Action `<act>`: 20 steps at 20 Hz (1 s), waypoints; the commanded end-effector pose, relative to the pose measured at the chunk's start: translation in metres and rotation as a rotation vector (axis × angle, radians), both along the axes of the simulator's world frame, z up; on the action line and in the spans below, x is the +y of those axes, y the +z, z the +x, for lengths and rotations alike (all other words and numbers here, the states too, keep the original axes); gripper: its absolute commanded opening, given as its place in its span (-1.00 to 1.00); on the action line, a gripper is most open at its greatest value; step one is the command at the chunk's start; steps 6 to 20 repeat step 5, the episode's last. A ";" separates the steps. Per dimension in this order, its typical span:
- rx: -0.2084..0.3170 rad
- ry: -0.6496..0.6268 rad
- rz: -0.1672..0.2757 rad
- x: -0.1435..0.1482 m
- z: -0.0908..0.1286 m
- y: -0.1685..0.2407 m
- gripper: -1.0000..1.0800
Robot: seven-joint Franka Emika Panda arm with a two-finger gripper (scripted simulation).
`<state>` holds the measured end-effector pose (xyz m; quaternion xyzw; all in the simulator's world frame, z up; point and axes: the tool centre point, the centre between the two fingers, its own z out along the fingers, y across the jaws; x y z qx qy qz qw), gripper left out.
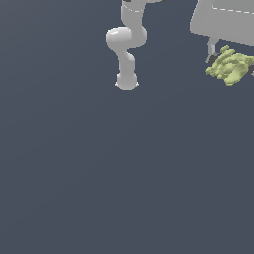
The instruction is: Pick up the object and move it to a goal position.
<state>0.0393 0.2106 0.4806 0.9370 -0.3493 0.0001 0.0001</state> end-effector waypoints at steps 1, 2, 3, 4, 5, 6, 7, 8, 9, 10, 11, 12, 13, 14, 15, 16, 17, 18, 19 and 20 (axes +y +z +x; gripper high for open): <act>0.000 0.000 0.000 0.001 0.000 0.002 -1.00; 0.000 0.000 0.000 0.002 0.001 0.003 -1.00; 0.000 0.000 0.000 0.002 0.001 0.003 -1.00; 0.000 0.000 0.000 0.002 0.001 0.003 -1.00; 0.000 0.000 0.000 0.002 0.001 0.003 -1.00; 0.000 0.000 0.000 0.002 0.001 0.003 -1.00; 0.000 0.000 0.000 0.002 0.001 0.003 -1.00; 0.000 0.000 0.000 0.002 0.001 0.003 -1.00; 0.000 0.000 0.000 0.002 0.001 0.003 -1.00; 0.000 0.000 0.000 0.002 0.001 0.003 -1.00; 0.000 0.000 0.000 0.002 0.001 0.003 -1.00; 0.000 0.000 0.000 0.002 0.001 0.003 -1.00; 0.000 0.000 0.000 0.002 0.001 0.003 -1.00; 0.000 0.000 0.000 0.002 0.001 0.003 -1.00; 0.000 0.000 0.000 0.002 0.001 0.003 -1.00; 0.000 0.000 0.000 0.002 0.001 0.003 -1.00; 0.000 0.000 0.000 0.002 0.001 0.003 -1.00; 0.000 0.000 0.000 0.002 0.001 0.003 -1.00; 0.000 0.000 0.000 0.002 0.001 0.003 -1.00; 0.000 0.000 0.000 0.002 0.001 0.003 -1.00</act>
